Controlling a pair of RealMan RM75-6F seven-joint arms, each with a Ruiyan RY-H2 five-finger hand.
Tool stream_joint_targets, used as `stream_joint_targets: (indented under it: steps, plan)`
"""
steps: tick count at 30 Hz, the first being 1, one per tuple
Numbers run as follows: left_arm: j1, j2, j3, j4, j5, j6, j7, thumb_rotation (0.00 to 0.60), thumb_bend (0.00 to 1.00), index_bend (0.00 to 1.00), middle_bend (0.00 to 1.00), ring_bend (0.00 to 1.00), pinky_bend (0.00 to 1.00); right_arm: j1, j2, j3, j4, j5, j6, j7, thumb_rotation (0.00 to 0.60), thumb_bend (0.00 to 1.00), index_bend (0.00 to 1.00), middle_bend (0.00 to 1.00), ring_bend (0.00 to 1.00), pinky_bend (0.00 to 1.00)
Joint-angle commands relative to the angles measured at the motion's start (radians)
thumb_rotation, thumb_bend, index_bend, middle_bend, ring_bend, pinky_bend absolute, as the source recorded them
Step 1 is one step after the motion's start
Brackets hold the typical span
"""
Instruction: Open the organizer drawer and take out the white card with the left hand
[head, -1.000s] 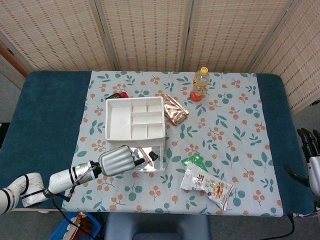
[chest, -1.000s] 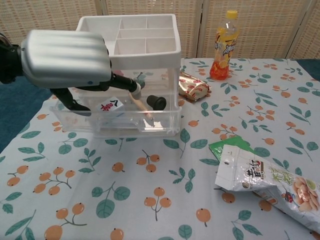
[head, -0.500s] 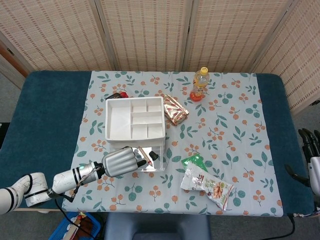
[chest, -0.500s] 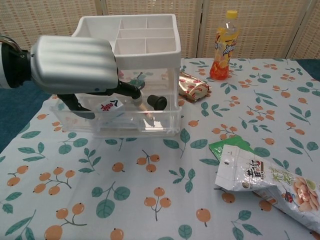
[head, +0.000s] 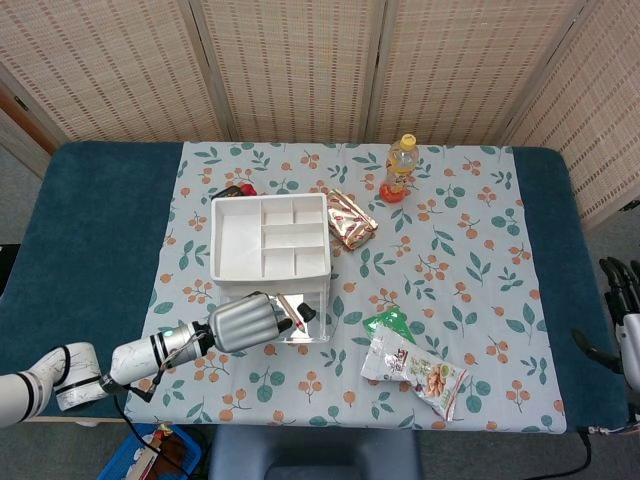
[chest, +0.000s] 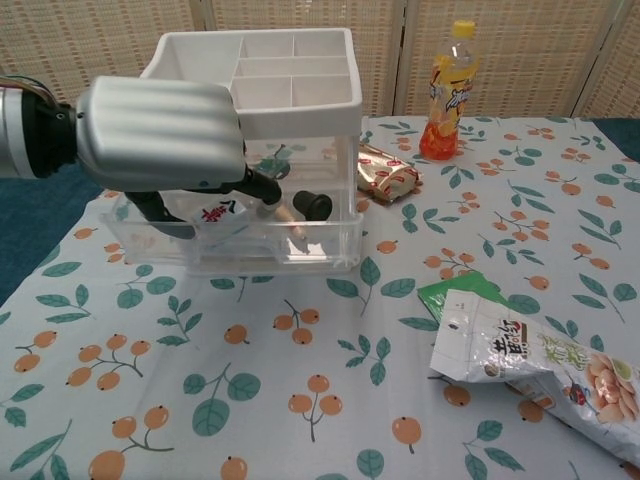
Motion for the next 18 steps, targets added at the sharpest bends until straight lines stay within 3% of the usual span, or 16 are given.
stream_joint_targets:
  steps: [1,18]
  plan:
    - [-0.003,-0.002,0.001,0.002,-0.002,-0.003,-0.003,0.600,0.13,0.39,0.91,0.98,1.00,-0.001,-0.001,0.000,0.001,0.001,0.001,0.001,0.600,0.22,0.00,0.07,0.00,0.09]
    - [-0.020,-0.019,0.011,0.030,-0.003,0.009,-0.027,0.600,0.13,0.51,0.91,0.98,1.00,0.002,-0.002,0.004,0.007,0.011,-0.007,0.005,0.600,0.22,0.00,0.07,0.00,0.09]
